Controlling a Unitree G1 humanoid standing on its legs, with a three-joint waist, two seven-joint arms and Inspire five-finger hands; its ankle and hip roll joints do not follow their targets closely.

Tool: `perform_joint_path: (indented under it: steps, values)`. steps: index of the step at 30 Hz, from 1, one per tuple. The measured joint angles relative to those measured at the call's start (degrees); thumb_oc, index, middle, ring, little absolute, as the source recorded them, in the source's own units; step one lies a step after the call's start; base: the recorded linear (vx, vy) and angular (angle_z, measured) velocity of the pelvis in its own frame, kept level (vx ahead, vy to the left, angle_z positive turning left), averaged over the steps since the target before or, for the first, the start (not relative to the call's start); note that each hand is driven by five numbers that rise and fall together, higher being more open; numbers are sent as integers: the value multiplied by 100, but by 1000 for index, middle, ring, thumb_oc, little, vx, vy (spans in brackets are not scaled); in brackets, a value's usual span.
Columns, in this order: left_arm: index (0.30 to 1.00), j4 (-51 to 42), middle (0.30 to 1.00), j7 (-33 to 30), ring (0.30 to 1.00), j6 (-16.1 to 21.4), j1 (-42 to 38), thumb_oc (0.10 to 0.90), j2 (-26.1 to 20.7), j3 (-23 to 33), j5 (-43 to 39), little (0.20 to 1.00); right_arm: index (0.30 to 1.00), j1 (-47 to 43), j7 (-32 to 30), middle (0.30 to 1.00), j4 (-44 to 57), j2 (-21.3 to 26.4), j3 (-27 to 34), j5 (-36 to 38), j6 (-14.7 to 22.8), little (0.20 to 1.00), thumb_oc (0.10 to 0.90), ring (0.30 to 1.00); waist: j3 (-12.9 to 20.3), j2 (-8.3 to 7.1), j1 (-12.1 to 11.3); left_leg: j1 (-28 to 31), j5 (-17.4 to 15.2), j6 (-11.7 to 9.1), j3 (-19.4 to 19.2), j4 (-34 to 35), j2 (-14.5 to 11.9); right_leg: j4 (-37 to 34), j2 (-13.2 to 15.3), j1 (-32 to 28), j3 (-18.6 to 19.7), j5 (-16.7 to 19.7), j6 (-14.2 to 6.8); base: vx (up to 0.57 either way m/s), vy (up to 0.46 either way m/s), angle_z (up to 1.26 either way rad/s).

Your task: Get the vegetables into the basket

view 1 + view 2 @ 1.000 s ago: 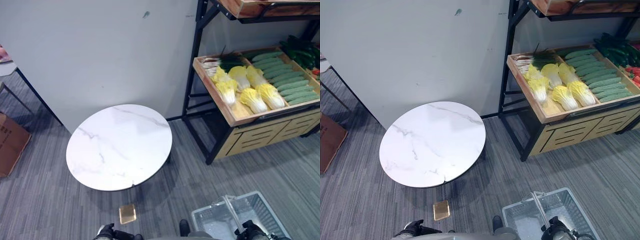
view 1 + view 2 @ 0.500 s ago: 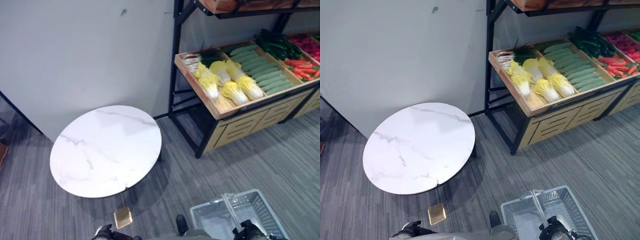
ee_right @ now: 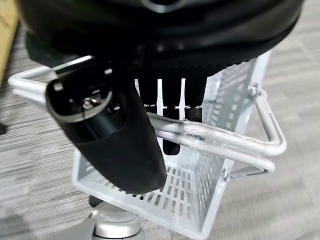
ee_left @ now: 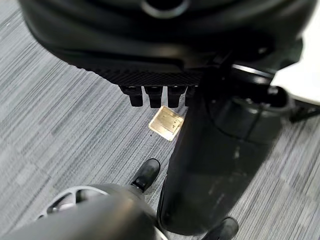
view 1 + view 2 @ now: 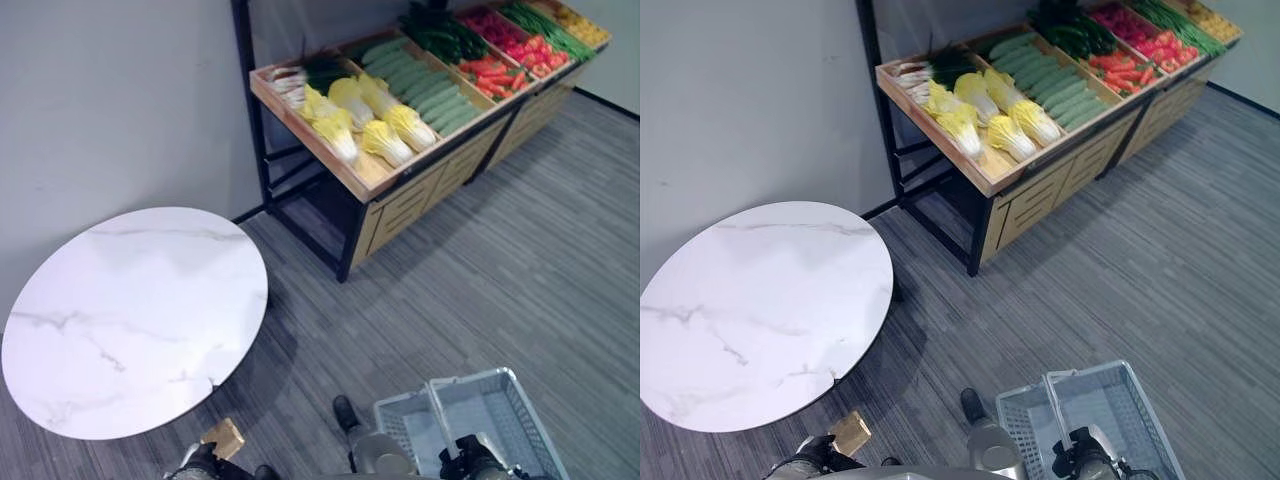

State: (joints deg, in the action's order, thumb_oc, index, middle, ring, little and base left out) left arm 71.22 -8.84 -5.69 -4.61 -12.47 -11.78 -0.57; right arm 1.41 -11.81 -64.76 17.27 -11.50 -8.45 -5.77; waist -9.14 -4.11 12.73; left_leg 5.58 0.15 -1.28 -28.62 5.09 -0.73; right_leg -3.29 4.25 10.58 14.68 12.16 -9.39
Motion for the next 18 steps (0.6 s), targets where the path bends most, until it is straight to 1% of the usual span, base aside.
perform_joint_path:
  steps: [1, 2, 3, 4, 5, 6, 7, 8, 9, 11, 12, 13, 14, 15, 16, 18]
  values:
    - [1000, -178, 1000, -5, 1000, -5, -30, 900, -68, 1, -3, 1000, 300, -160, -14, 300, 3, -20, -8, 12, -27, 300, 400, 300, -86, 33, -84, -47, 38, 8, -250, -34, -2, -206, 117, 108, -367, 101, -243, -96, -106, -84]
    - [1000, -230, 1000, -11, 1000, 8, -128, 900, -50, -2, -4, 1000, 300, -282, -2, 300, -55, -15, 4, 13, -26, 300, 400, 300, -249, 121, -190, -69, 42, 53, -493, -58, -176, -149, 337, 221, -1526, -345, -84, -3, -72, -104]
    - [1000, -260, 1000, -50, 1000, 50, -218, 900, -25, -3, -4, 1000, 300, -328, -3, 300, -66, 0, 13, 20, -39, 300, 400, 300, -343, 309, -273, -139, 51, 34, -628, -90, -393, 33, 364, 368, -2343, -370, 51, 136, -10, -77]
    - [1000, -290, 1000, -74, 1000, 53, -255, 900, -19, 4, -5, 1000, 300, -358, -22, 300, -53, 8, 19, 36, -66, 300, 400, 300, -397, 398, -297, -145, 62, 16, -697, -80, -526, 161, 365, 401, -2556, -333, 79, 152, -3, -95]
    - [1000, -286, 1000, -80, 1000, 55, -233, 900, -126, 15, -24, 1000, 300, -360, -9, 300, -67, 7, 2, 34, -76, 300, 400, 300, -386, 362, -423, -36, -37, -37, -916, -45, -621, 399, 506, 389, -3084, -325, 54, 170, 2, -91]
    - [1000, -251, 1000, -61, 1000, 41, -124, 900, -226, 15, -50, 1000, 300, -338, 8, 300, -61, -31, 0, 35, -69, 300, 400, 300, -351, 279, -417, 56, -60, -99, -1008, -41, -593, 413, 596, 271, -2972, -283, 19, 65, -19, -82]
    - [1000, -160, 1000, -66, 1000, 29, -73, 900, -271, 19, -52, 1000, 300, -252, 9, 300, -25, -50, 0, 36, -51, 300, 400, 300, -301, 112, -382, 165, -47, -171, -1064, -40, -539, 418, 701, 110, -3005, -197, 44, 36, 6, -50]
    - [1000, -79, 1000, -77, 1000, 13, -48, 900, -322, 28, -51, 1000, 300, -201, 9, 300, -37, -86, 0, 39, -53, 300, 400, 300, -269, -55, -435, 284, -39, -278, -1143, -43, -475, 359, 744, -56, -3095, -144, 348, -12, -13, -42]
    - [1000, -56, 1000, -80, 1000, 6, -71, 900, -252, 45, -51, 1000, 300, -246, -10, 300, -50, -17, -14, 39, -61, 300, 400, 300, -360, 82, -392, 294, -8, -328, -1115, -69, -590, 313, 559, -62, -3085, 24, 490, -30, -45, -49]
    - [1000, -64, 1000, -63, 1000, 14, -79, 900, -158, 73, -54, 1000, 300, -333, -4, 300, -46, 87, -50, 42, -65, 300, 400, 300, -375, 212, -413, 300, 2, -333, -1063, -29, -686, 199, 453, -26, -3100, 42, 515, -15, -127, -41]
    - [1000, -69, 1000, -63, 1000, 20, -107, 900, -116, 77, -54, 1000, 300, -351, -35, 300, -56, 125, -52, 43, -79, 300, 400, 300, -347, 262, -384, 267, 4, -374, -1060, -18, -721, 159, 436, 0, -3137, 40, 513, -2, -178, -18]
    - [1000, -92, 1000, -62, 1000, 39, -184, 900, -66, 104, -56, 1000, 300, -369, -32, 300, -40, 188, -59, 41, -57, 300, 400, 300, -327, 309, -369, 200, 1, -500, -1040, -2, -711, 65, 386, 32, -3214, 42, 514, -7, -165, -4]
    - [1000, -110, 1000, -65, 1000, 76, -215, 900, -62, 174, -60, 1000, 300, -467, -41, 300, -41, 184, -83, 39, -78, 300, 400, 300, -331, 313, -400, 167, 18, -538, -1083, -6, -734, 79, 374, 122, -3397, 109, 493, 19, -158, -23]
    - [1000, -160, 1000, -77, 1000, 93, -213, 900, -71, 262, -61, 1000, 300, -510, -41, 300, -63, 174, -140, 37, -88, 300, 400, 300, -340, 297, -458, 158, 23, -547, -1178, -3, -770, 97, 398, 216, -3762, 190, 526, 94, -104, -30]
    - [1000, -183, 1000, -93, 1000, 97, -222, 900, -55, 284, -61, 1000, 300, -544, -60, 300, -39, 189, -261, 30, -62, 300, 400, 300, -332, 287, -440, 121, 27, -556, -1186, -6, -765, 73, 454, 252, -3951, 141, 541, 172, -100, -18]
    - [1000, -167, 1000, -106, 1000, 92, -253, 900, -28, 279, -62, 1000, 300, -553, -70, 300, -42, 188, -253, 32, -51, 300, 400, 300, -330, 301, -419, 92, 28, -554, -1118, -8, -733, 46, 455, 243, -3898, 49, 569, 184, -150, 4]
